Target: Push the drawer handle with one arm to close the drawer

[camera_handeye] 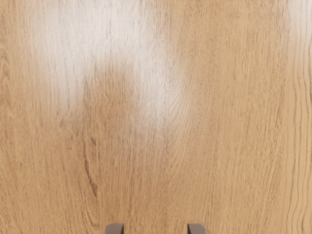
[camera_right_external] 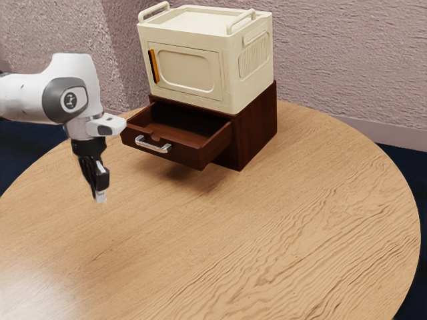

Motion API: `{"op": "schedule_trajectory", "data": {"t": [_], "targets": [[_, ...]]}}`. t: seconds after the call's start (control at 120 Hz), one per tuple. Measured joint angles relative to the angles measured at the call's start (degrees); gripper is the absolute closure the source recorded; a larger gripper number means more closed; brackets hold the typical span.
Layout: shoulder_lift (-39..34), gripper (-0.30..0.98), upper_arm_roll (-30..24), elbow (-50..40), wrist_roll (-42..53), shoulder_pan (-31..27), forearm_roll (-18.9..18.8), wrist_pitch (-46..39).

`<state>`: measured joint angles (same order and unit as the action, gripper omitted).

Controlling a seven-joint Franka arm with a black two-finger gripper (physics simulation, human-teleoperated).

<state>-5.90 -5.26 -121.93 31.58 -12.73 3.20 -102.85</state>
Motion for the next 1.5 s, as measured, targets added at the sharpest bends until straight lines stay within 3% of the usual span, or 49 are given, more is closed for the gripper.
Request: {"op": "schedule_trajectory", "data": {"t": [0.292,0.433,0.667,0.958,1.5], "targets": [[6.9,0.75,-0.2,6.9,-6.9,0.6,0.0,-3.9],[14.0,0.77,0.0,13.9,-11.7,0.3,-0.2,-4.5],[22.5,0.78,0.4,24.5,-17.2,-0.7,-5.9,-5.0],[31.1,0.78,0.1,35.0,-20.3,0.1,-6.8,-5.1],[37.1,0.79,0.0,42.9,-22.1,1.1,-6.8,-5.2]]}}
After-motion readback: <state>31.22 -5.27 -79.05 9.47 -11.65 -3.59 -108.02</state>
